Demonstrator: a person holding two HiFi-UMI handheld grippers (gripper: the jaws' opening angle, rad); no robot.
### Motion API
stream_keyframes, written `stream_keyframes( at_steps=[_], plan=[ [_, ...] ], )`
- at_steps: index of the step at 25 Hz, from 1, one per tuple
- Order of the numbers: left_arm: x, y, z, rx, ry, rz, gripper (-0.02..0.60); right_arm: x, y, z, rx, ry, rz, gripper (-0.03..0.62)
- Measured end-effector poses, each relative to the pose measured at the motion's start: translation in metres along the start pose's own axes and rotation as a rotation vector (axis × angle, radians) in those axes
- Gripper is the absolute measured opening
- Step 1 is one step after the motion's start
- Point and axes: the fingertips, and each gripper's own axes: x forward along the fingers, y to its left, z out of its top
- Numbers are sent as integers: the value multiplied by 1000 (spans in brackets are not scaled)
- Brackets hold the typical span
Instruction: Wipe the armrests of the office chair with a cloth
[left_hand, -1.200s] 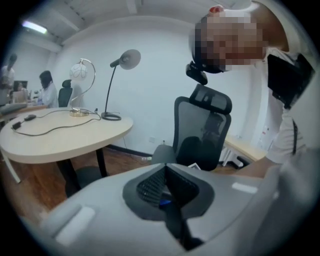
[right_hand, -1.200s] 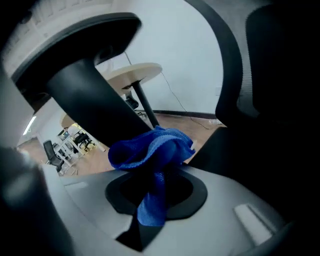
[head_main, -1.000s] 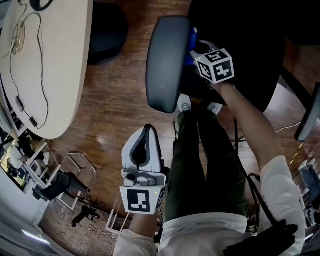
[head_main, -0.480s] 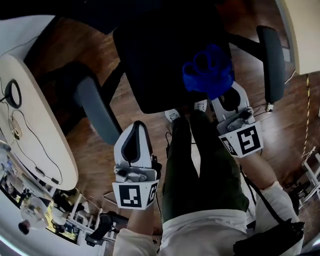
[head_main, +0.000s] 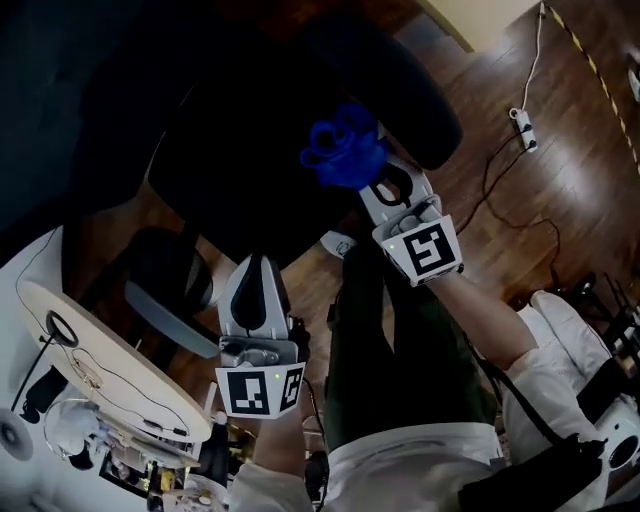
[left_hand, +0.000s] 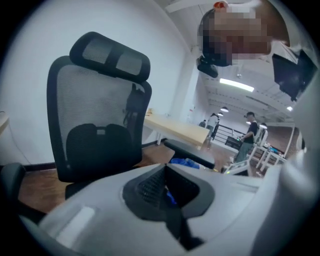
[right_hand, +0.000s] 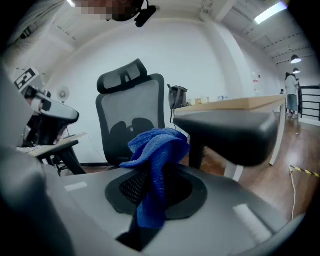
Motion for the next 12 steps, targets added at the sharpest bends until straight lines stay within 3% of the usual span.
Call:
stream_keyframes(
  at_steps=[3, 7, 12],
  plan=[
    [4, -5, -12, 10, 31, -4, -9, 27, -21, -22, -9, -16, -80, 69],
    [-2, -5, -22, 84, 54, 10, -9, 53, -34, -13, -18, -85, -84, 69],
    [-23, 1, -45, -12, 80, 49, -9, 57, -49, -15, -42, -99, -111, 69]
  ],
)
